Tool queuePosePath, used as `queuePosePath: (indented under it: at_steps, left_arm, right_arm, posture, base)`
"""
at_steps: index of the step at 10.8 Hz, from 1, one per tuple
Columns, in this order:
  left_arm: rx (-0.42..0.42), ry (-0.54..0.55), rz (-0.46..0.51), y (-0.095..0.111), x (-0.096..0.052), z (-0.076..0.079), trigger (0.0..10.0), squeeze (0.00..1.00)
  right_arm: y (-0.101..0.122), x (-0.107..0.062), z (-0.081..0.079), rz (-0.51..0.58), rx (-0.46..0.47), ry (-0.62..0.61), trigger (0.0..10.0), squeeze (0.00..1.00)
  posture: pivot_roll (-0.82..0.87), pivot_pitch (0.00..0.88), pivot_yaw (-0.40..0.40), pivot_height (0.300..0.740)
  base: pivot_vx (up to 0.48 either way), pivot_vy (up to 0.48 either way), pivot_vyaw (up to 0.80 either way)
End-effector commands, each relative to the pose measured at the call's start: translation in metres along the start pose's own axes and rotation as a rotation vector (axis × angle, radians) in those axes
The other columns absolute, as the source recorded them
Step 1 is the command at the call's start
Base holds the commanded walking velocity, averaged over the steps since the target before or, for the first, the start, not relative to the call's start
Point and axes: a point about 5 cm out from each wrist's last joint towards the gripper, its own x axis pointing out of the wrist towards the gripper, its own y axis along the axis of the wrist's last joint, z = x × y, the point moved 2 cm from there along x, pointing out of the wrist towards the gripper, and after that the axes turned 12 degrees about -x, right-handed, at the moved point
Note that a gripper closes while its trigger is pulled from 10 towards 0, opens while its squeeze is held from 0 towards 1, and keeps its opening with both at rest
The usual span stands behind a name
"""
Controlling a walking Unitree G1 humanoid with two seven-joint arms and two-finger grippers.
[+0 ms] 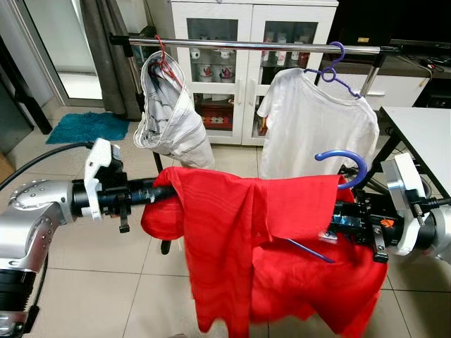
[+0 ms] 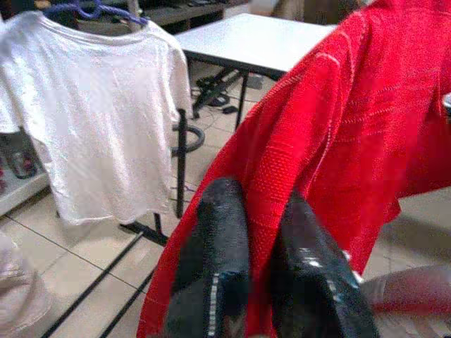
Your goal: Hang hanger
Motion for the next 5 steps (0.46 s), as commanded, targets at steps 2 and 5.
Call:
queuePosePath:
  at_steps: [2, 5]
  left_arm:
    - [0.011, 0.023, 0.039, 0.007, -0.005, -0.002, 0.0, 0.0]
    - [0.005, 0.124, 0.167, 0.019, -0.019, -0.011, 0.0, 0.0]
  right_arm:
    - [0.009, 0.0, 0.004, 0.012, -0.056, 0.004, 10.0, 0.0]
    - [0.009, -0.002, 0.006, 0.008, -0.058, -0.006, 10.0, 0.0]
  posture:
    - [-0.02, 0.0, 0.026, 0.74]
    - [-0.02, 0.0, 0.03, 0.74]
  base:
    - [0.0, 0.0, 0.0]
    - [0.0, 0.0, 0.0]
